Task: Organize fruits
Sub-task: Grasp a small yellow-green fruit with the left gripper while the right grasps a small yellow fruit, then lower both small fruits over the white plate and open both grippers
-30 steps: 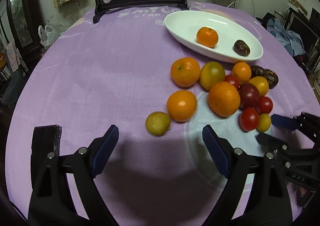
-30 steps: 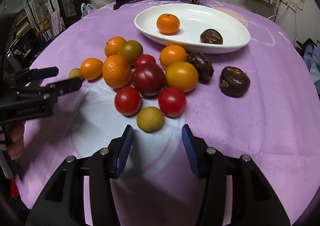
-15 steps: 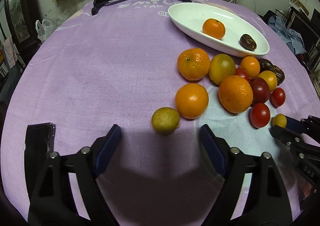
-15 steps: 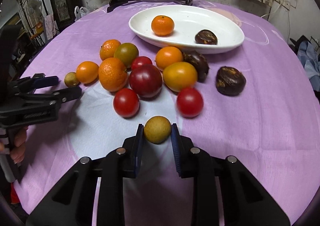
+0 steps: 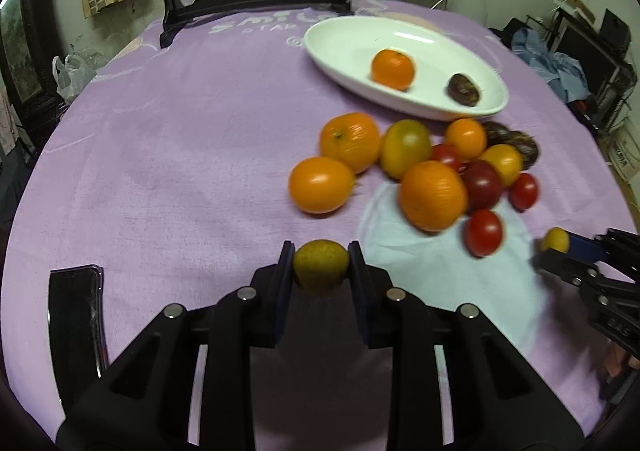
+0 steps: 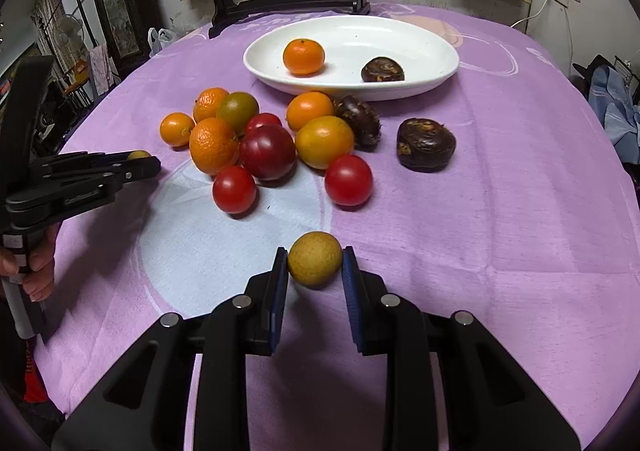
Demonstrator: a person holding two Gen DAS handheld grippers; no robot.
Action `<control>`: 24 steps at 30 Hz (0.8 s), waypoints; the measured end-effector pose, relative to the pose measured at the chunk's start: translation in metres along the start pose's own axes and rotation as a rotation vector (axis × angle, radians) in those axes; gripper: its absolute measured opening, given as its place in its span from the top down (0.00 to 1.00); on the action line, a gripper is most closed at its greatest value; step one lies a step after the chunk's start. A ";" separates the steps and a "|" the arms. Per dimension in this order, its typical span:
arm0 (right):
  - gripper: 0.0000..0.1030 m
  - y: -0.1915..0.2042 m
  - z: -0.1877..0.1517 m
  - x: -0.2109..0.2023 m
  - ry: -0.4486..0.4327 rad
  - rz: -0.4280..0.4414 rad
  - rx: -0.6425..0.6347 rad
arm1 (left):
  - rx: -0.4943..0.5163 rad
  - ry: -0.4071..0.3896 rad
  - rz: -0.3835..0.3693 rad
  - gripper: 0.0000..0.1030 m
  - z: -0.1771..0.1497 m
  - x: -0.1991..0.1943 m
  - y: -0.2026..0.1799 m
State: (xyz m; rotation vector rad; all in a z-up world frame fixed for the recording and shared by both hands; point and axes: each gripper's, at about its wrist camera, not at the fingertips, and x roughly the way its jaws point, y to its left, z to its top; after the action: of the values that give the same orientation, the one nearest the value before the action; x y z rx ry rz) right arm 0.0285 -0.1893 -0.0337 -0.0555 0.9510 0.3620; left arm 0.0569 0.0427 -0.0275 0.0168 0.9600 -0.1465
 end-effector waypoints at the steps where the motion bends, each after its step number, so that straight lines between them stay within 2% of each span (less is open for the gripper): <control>1: 0.74 -0.001 0.002 -0.004 -0.010 0.000 -0.001 | 0.005 -0.012 -0.017 0.74 0.002 -0.008 -0.003; 7: 0.74 -0.009 0.027 -0.041 -0.132 -0.021 -0.028 | 0.038 -0.117 -0.095 0.74 0.033 -0.046 -0.030; 12: 0.74 -0.018 0.074 -0.040 -0.191 -0.061 -0.060 | 0.044 -0.182 -0.078 0.74 0.084 -0.039 -0.051; 16: 0.74 -0.031 0.102 -0.011 -0.176 -0.073 -0.052 | 0.005 -0.163 -0.036 0.74 0.123 -0.002 -0.058; 19: 0.74 -0.039 0.121 0.014 -0.154 -0.080 -0.056 | -0.011 -0.127 -0.002 0.74 0.139 0.027 -0.053; 24: 0.74 -0.035 0.142 0.048 -0.117 -0.033 -0.087 | -0.054 -0.074 0.037 0.74 0.158 0.066 -0.038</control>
State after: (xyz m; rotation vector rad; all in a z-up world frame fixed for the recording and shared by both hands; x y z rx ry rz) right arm 0.1768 -0.1800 0.0073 -0.1284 0.8178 0.3719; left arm 0.2177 -0.0153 0.0113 -0.0202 0.8886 -0.0865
